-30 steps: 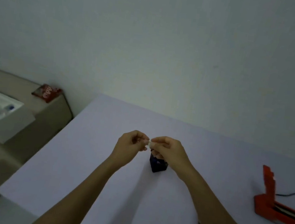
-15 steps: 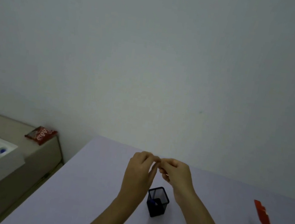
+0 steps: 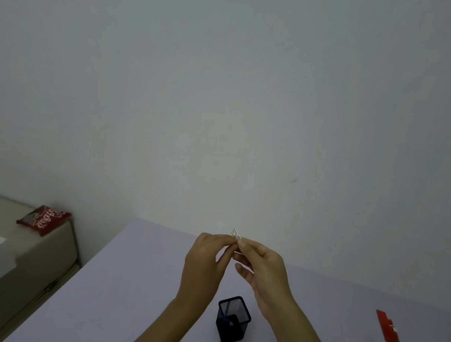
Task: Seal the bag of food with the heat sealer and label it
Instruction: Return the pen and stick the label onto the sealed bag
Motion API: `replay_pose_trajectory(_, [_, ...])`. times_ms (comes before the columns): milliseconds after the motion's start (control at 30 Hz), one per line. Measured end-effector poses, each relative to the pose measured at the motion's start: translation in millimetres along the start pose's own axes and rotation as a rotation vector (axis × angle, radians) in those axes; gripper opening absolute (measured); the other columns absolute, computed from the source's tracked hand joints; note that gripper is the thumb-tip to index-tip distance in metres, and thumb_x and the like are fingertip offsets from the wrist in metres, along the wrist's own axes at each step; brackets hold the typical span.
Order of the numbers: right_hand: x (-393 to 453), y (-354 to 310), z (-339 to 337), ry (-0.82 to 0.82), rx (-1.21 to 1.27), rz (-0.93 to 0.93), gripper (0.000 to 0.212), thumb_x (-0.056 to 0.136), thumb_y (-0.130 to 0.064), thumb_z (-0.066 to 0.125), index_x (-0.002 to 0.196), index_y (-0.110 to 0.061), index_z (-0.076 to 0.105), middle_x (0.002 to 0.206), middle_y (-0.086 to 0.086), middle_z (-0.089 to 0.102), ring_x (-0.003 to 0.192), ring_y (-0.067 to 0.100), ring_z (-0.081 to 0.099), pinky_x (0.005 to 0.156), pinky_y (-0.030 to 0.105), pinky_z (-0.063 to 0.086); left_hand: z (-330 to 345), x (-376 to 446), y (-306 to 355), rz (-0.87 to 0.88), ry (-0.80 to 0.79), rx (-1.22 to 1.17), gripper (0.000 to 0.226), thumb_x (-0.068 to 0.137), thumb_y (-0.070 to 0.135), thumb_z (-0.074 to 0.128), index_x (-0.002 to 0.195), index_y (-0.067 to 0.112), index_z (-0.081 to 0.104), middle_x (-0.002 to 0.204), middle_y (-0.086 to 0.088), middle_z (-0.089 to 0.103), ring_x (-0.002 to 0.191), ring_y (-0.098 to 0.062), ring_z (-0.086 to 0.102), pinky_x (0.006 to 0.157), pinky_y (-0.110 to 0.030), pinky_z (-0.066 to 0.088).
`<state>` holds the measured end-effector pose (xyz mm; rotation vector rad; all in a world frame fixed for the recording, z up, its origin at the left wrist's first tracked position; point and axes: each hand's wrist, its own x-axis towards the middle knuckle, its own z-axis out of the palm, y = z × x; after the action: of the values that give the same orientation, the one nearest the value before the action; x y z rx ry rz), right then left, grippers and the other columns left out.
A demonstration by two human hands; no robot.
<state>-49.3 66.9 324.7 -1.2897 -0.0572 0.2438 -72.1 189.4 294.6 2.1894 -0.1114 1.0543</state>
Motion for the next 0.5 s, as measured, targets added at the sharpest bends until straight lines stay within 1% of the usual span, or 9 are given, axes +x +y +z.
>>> replay_pose_trajectory(133, [0.6, -1.4, -1.1, 0.052, -0.011, -0.022, 0.01, 0.088, -0.013, 0.068, 0.094, -0.007, 0.074, 0.091, 0.011, 0.076, 0.086, 0.019, 0.072, 0.071, 0.028, 0.056, 1.2, 0.8, 2.3, -0.062, -0.01, -0.072, 0.018, 0.086, 0.019, 0.068, 0.101, 0.027, 0.072, 0.092, 0.02, 0.069, 0.087, 0.005, 0.055, 0.075, -0.005, 0.043])
replay_pose_trajectory(400, [2.7, -2.4, -0.3, 0.059, -0.074, -0.023, 0.011, 0.089, -0.014, 0.068, 0.094, -0.009, 0.075, 0.091, 0.007, 0.077, 0.087, 0.017, 0.073, 0.068, 0.026, 0.057, 0.2, 1.9, 2.4, -0.099, 0.003, -0.088, 0.014, 0.086, 0.02, 0.068, 0.099, 0.025, 0.073, 0.089, 0.025, 0.062, 0.085, 0.002, 0.058, 0.074, -0.006, 0.045])
replay_pose_trajectory(500, [3.6, -1.0, 1.6, 0.071, -0.103, -0.043, 0.012, 0.09, -0.014, 0.065, 0.094, -0.01, 0.076, 0.091, 0.006, 0.076, 0.087, 0.016, 0.072, 0.068, 0.026, 0.057, 0.4, 2.7, 1.7, -0.091, 0.013, -0.084, 0.015, 0.086, 0.019, 0.068, 0.099, 0.024, 0.073, 0.089, 0.023, 0.063, 0.084, 0.003, 0.057, 0.076, -0.005, 0.044])
